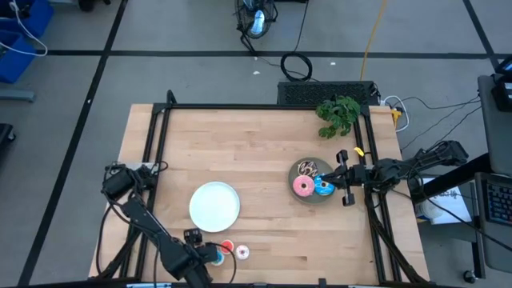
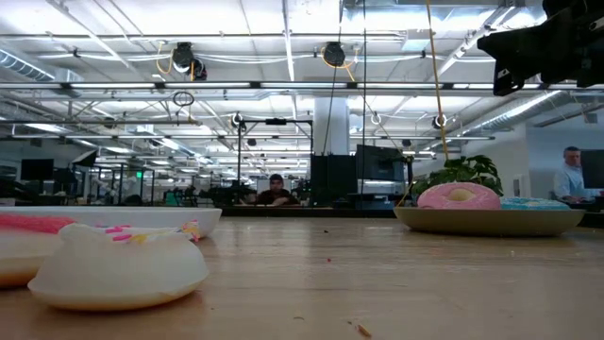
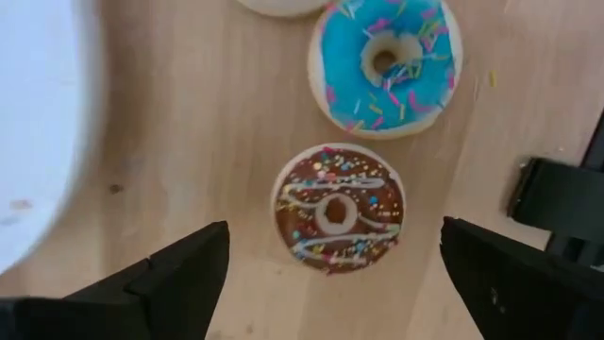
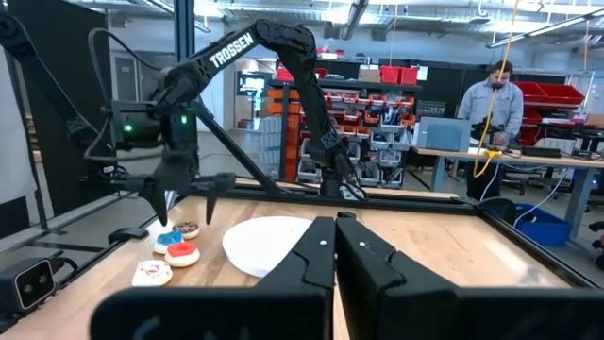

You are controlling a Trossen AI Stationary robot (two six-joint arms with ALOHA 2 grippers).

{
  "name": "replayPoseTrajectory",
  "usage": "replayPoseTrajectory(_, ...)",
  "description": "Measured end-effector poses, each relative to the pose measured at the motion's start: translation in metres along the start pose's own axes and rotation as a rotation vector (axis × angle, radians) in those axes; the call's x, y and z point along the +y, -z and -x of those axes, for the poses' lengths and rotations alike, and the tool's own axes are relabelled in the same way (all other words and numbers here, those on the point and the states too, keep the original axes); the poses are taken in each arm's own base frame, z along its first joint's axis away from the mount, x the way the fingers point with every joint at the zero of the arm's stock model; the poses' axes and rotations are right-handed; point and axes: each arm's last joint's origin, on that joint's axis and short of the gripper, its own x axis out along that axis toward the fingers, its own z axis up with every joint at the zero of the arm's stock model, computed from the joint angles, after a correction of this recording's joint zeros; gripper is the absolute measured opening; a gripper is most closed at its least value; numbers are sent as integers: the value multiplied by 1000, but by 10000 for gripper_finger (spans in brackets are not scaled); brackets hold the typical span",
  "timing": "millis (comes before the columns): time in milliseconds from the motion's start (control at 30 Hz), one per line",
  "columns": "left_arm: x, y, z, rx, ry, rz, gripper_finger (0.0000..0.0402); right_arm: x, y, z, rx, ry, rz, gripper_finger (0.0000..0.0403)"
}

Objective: Pick & Place donuts
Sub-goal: Put the small brown donut on the white plate

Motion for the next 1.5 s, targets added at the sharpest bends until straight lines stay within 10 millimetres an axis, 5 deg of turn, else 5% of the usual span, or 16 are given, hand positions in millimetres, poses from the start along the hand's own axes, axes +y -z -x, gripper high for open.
replayPoseTrajectory(200,7,0,-16,13,27,19,379,0,0,0,0,0,0,0)
replayPoseTrajectory(933,13,-8,-17,16,29,-33,376,0,0,0,1,0,-4,0)
replayPoseTrajectory(1500,16,-11,-16,50,43,-17,216,0,0,0,2,0,-9,0)
